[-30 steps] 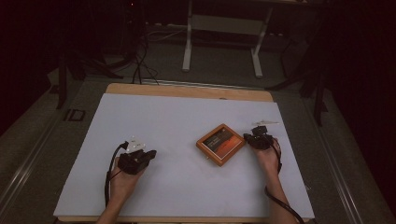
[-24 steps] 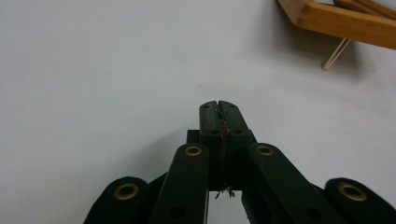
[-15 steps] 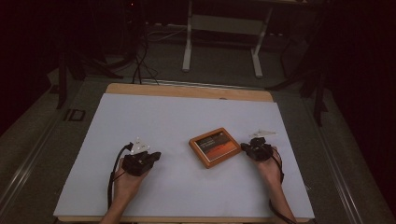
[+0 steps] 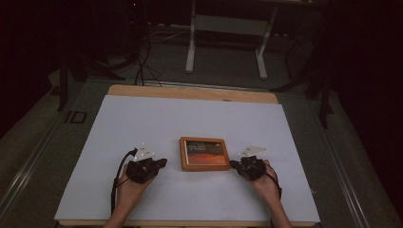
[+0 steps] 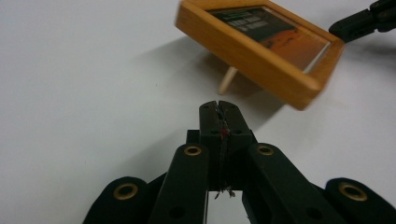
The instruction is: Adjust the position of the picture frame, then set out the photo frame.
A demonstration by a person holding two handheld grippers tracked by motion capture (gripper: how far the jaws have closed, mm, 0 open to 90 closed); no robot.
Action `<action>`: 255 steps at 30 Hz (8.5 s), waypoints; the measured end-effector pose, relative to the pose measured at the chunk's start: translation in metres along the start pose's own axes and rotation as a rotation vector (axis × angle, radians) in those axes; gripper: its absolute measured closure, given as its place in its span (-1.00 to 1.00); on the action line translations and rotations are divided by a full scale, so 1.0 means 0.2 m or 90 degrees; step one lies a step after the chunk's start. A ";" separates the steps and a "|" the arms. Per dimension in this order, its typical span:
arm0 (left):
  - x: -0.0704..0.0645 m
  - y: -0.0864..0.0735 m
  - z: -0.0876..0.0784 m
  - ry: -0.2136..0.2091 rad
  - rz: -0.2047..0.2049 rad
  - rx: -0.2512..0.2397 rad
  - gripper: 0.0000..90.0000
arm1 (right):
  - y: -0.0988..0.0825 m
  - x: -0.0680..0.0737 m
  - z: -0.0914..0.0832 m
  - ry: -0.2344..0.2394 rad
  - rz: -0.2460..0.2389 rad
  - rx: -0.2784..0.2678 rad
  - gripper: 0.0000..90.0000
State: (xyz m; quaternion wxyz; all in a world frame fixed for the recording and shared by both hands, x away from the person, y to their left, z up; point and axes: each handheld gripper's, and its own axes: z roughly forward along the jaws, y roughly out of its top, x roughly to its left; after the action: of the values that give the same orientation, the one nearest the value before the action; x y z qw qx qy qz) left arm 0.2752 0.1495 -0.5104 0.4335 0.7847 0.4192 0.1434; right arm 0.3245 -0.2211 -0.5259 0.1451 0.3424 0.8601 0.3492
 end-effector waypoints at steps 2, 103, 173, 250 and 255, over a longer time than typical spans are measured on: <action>0.00 -0.01 -0.02 -0.005 -0.006 0.000 0.98 | 0.01 0.05 -0.01 0.012 -0.013 -0.003 1.00; 0.25 0.24 0.42 -0.152 -0.305 0.085 0.05 | 0.26 0.01 0.21 0.197 0.015 0.029 0.18; 0.22 0.12 0.13 -0.029 -0.127 -0.003 -0.08 | 0.27 0.11 0.05 0.049 0.033 -0.061 -0.17; 0.15 0.14 0.11 -0.072 -0.113 0.012 -0.09 | 0.49 -0.02 0.36 -0.020 0.036 -0.008 1.00; 0.15 0.15 0.10 -0.073 -0.117 0.008 -0.09 | 0.46 -0.04 0.37 -0.002 0.059 -0.011 1.00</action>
State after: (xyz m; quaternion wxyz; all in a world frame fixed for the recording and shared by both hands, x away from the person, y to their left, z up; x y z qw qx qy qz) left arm 0.3212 0.1535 -0.5034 0.4634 0.7524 0.4648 0.0558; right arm 0.4121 -0.1421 -0.5131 0.1330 0.3810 0.8402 0.3622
